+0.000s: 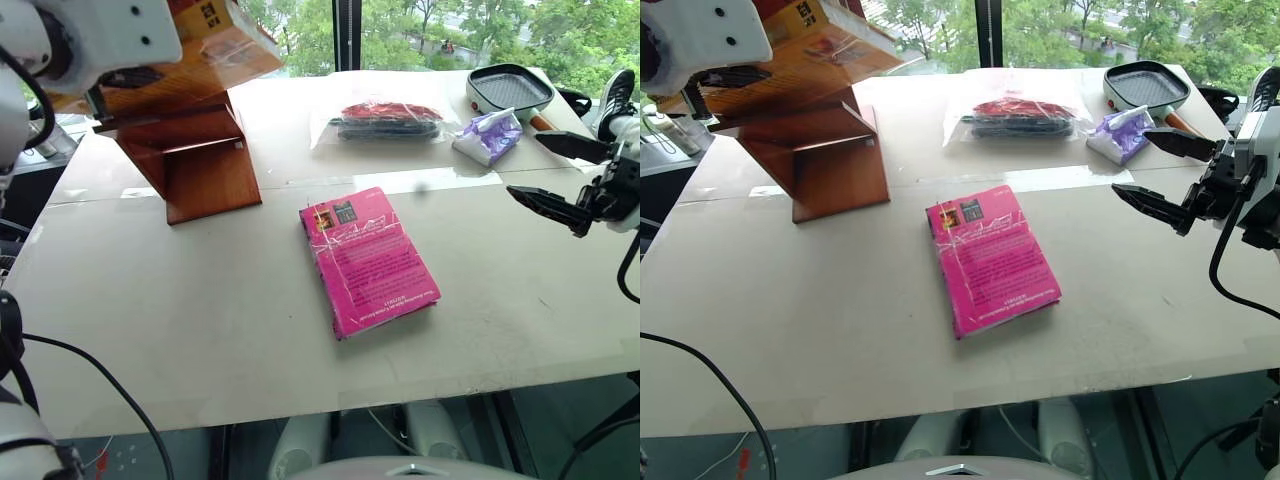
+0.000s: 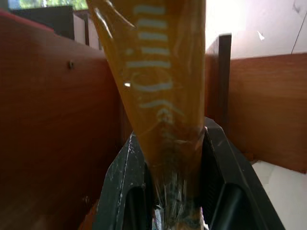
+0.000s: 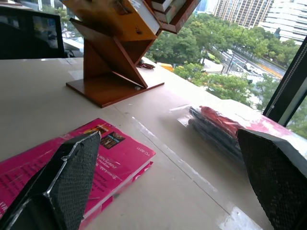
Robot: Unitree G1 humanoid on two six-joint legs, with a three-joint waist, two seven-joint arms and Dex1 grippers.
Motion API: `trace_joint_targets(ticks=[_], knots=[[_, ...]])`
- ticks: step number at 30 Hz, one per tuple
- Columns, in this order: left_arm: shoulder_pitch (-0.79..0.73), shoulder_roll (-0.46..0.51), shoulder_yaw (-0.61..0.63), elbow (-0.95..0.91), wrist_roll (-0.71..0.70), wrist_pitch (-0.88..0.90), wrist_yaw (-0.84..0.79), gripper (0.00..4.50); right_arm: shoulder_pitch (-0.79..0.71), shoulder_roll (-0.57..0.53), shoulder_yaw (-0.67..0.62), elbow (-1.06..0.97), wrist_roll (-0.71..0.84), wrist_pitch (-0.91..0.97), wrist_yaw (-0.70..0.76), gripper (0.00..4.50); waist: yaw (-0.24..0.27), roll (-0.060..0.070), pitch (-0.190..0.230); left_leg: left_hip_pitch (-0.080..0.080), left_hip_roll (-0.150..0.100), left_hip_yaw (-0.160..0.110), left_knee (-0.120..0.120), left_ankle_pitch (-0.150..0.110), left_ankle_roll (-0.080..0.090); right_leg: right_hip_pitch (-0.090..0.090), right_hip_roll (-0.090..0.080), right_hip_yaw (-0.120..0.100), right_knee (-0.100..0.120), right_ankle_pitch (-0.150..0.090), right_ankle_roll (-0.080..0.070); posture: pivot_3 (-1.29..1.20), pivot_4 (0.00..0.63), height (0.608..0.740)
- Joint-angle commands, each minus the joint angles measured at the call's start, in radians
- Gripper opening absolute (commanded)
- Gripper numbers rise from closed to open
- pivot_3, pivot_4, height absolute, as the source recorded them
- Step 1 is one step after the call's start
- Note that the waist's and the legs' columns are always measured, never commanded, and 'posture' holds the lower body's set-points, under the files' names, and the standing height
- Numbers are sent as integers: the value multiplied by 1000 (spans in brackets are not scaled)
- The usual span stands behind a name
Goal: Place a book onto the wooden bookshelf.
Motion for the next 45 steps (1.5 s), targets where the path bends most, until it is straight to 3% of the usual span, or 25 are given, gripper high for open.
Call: trace_joint_targets(ticks=[1,8,11,13,14,19,20,26,29,34,37,40,45], knots=[[-35,-29,-24,118,98,-79,3,687,-32,13,-10,-11,13,-16,-5,4500,0,0,0,0,0,0,0,0,0,0,0,0,0,0,0,0,150,740],[-51,-128,-78,333,206,-233,30,687,-46,62,-28,-72,73,28,-59,4500,-6,2,-1,5,0,2,0,0,0,0,0,4,8,0,0,0,150,740],[-28,-151,-53,343,203,-229,7,687,-42,72,-34,-109,106,58,-88,4500,-8,3,-1,7,1,2,1,0,1,0,1,6,14,0,0,0,150,740],[-9,-143,-34,308,197,-201,-34,1647,-39,75,-35,-130,124,74,-100,4500,-11,3,-1,9,1,2,2,0,1,-1,2,9,17,0,0,0,150,740],[-1,-143,-23,286,196,-182,-39,1894,-41,76,-36,-136,135,81,-107,4500,-14,3,-1,9,1,2,2,0,1,-1,2,9,17,0,0,0,150,740],[64,-108,96,70,152,-33,-98,4278,-49,75,-38,-157,171,110,-128,4500,-21,3,-1,6,1,2,4,0,1,-3,2,10,17,0,0,0,150,740],[74,-94,130,15,136,2,-115,4415,-51,71,-38,-156,175,114,-129,4500,-22,2,0,5,2,2,5,0,1,-4,2,10,17,0,0,0,150,740],[100,-33,434,-399,-192,581,-327,4415,-65,54,-39,-126,163,116,-125,4500,-26,0,0,-17,2,2,11,2,-4,-23,1,9,19,0,0,0,150,740],[81,-130,588,-557,-422,837,-350,4415,-72,52,-54,-117,185,128,-132,4500,-18,1,0,-16,2,2,11,2,-3,-22,1,9,19,-1,1,0,150,740],[139,-451,783,-710,-574,1134,-172,4415,-53,50,-67,-126,196,144,-140,4500,-1,2,1,-7,2,1,16,0,0,-9,2,3,19,0,1,0,150,740],[330,-631,820,-802,-627,1116,-64,4415,4,40,-93,-178,207,177,-178,4500,-2,5,-1,4,2,-1,15,0,0,1,2,4,18,-1,1,0,150,740],[587,-753,772,-854,-638,944,52,4415,111,11,-139,-250,212,225,-213,4500,-3,4,-1,6,2,-3,14,1,-3,4,0,5,17,0,0,0,150,740],[918,-781,728,-767,-603,624,161,4415,391,-50,-210,-331,140,263,-201,4500,11,4,-1,2,2,-2,13,2,-4,-1,-3,6,17,0,0,0,150,740]])
